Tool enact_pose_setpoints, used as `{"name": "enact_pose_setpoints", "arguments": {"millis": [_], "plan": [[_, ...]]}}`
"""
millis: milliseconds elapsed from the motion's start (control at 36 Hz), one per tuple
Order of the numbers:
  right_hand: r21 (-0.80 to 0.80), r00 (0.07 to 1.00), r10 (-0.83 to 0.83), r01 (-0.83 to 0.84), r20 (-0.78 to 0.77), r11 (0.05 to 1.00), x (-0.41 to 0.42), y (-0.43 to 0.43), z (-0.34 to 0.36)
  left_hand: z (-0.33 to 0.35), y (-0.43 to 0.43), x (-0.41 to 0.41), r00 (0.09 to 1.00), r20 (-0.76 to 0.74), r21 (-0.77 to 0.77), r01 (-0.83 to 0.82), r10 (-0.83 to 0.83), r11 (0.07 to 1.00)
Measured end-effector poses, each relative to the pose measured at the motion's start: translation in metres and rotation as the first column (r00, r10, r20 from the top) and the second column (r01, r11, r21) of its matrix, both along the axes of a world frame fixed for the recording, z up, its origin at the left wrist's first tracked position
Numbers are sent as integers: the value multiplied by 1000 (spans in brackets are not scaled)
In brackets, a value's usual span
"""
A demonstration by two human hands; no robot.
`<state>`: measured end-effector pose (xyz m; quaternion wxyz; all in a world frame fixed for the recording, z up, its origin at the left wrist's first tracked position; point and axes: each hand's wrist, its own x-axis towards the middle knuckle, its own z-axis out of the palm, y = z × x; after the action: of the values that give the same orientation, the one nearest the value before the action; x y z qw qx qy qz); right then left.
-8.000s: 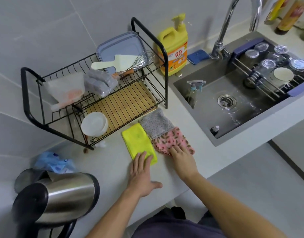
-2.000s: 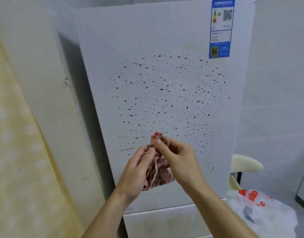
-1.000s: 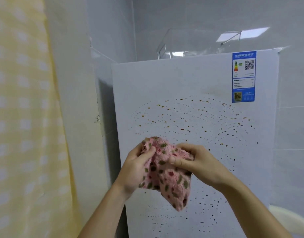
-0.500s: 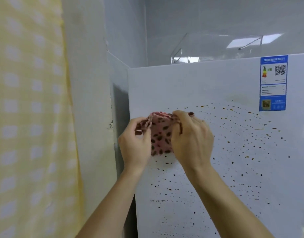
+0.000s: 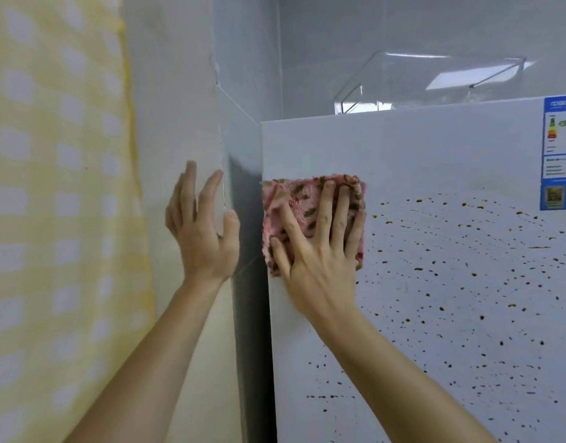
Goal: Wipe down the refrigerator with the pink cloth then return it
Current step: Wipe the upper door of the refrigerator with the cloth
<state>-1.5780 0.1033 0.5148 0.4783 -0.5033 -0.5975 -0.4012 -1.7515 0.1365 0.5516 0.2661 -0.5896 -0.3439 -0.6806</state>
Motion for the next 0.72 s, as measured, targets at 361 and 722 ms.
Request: {"name": "enact_pose_setpoints", "arguments": {"millis": [361, 722], "plan": [[37, 995, -100, 99, 28, 994, -22, 12, 61, 9, 25, -23, 968, -111, -50, -231, 224, 972], [4, 990, -61, 61, 130, 998, 3, 6, -62, 5, 23, -27, 974, -166, -9, -156, 152, 988]]}}
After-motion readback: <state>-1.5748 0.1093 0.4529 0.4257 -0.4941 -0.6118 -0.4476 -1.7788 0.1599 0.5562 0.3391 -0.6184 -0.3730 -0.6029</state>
